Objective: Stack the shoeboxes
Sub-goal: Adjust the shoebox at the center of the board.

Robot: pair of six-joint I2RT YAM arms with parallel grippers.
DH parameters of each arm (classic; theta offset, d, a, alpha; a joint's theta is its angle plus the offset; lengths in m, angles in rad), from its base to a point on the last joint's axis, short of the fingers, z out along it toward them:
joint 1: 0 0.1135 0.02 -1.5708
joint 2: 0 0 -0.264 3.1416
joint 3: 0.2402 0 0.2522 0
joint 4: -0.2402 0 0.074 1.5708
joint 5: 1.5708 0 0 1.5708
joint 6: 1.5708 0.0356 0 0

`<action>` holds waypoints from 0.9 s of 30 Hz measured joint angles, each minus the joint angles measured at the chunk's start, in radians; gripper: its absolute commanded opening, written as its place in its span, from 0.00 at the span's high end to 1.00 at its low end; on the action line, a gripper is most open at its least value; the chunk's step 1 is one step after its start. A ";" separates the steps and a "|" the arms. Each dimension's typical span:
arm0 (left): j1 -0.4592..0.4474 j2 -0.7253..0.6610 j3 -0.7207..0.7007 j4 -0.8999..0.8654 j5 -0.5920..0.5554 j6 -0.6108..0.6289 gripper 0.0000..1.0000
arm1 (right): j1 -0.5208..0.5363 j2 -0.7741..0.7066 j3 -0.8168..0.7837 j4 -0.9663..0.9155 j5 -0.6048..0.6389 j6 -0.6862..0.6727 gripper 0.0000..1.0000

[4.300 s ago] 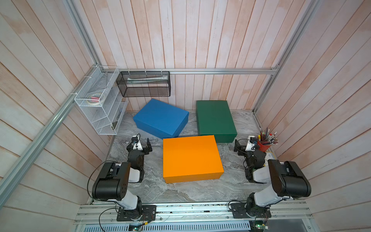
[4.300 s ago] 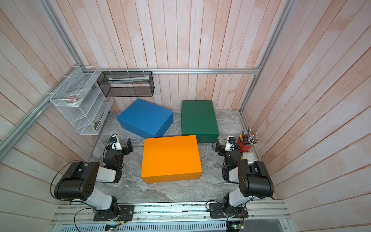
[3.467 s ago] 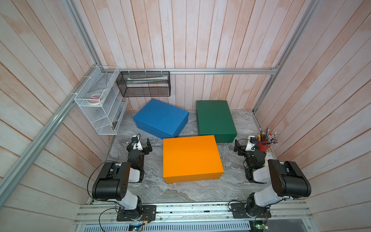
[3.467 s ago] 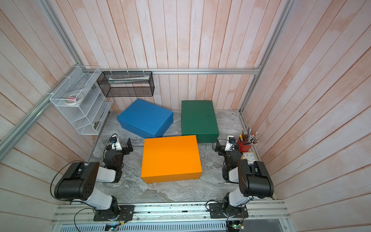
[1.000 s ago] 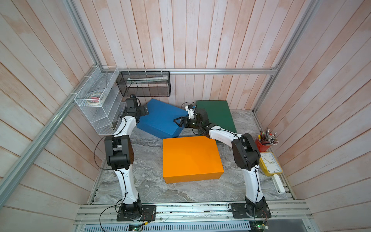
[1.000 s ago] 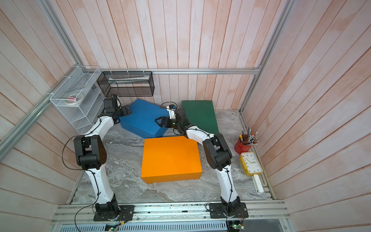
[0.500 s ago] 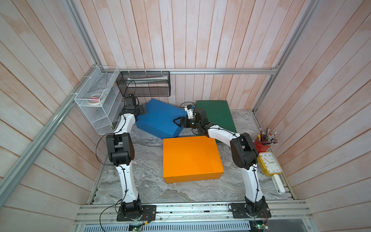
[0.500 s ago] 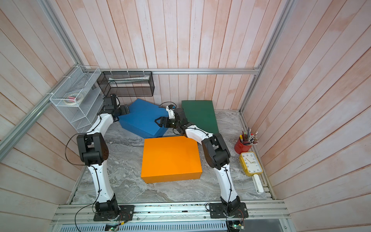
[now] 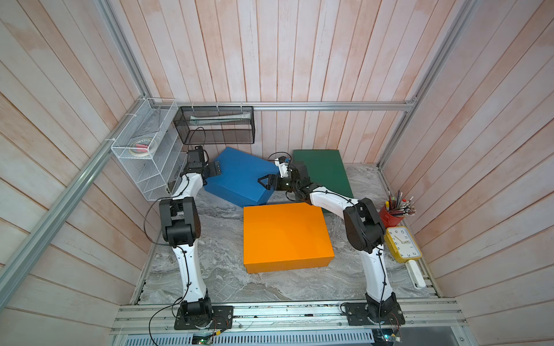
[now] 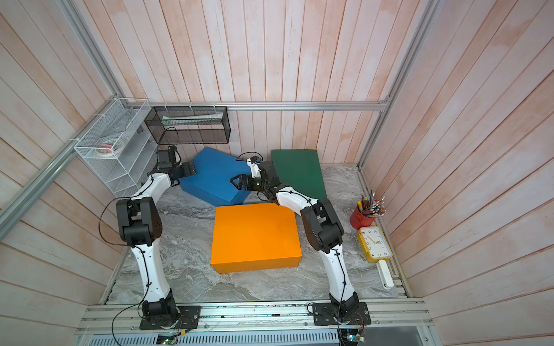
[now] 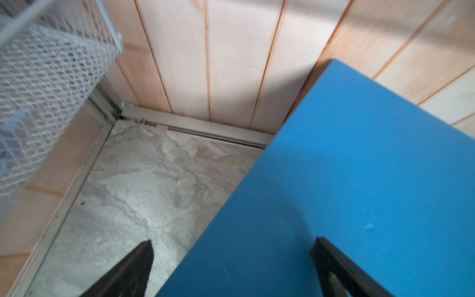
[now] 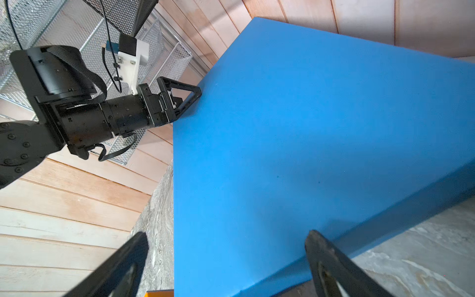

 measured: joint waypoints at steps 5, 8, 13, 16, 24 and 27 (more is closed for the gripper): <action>0.000 -0.053 -0.101 0.072 0.001 0.030 0.00 | 0.001 0.000 -0.011 0.019 0.000 0.000 0.02; 0.002 -0.054 -0.108 0.087 0.019 0.041 0.00 | 0.001 0.000 -0.015 0.026 0.000 0.000 0.02; 0.008 -0.079 -0.158 0.119 0.054 0.047 0.00 | 0.001 0.000 -0.017 0.027 0.001 -0.010 0.02; 0.008 -0.121 -0.219 0.134 0.072 0.045 0.00 | -0.003 -0.002 -0.017 0.018 0.006 -0.014 0.02; -0.021 -0.220 -0.351 0.150 0.118 0.034 0.00 | -0.045 -0.027 -0.016 -0.045 0.048 0.006 0.02; -0.045 -0.243 -0.372 0.138 0.123 0.022 0.00 | -0.064 -0.038 -0.015 -0.079 0.072 -0.005 0.02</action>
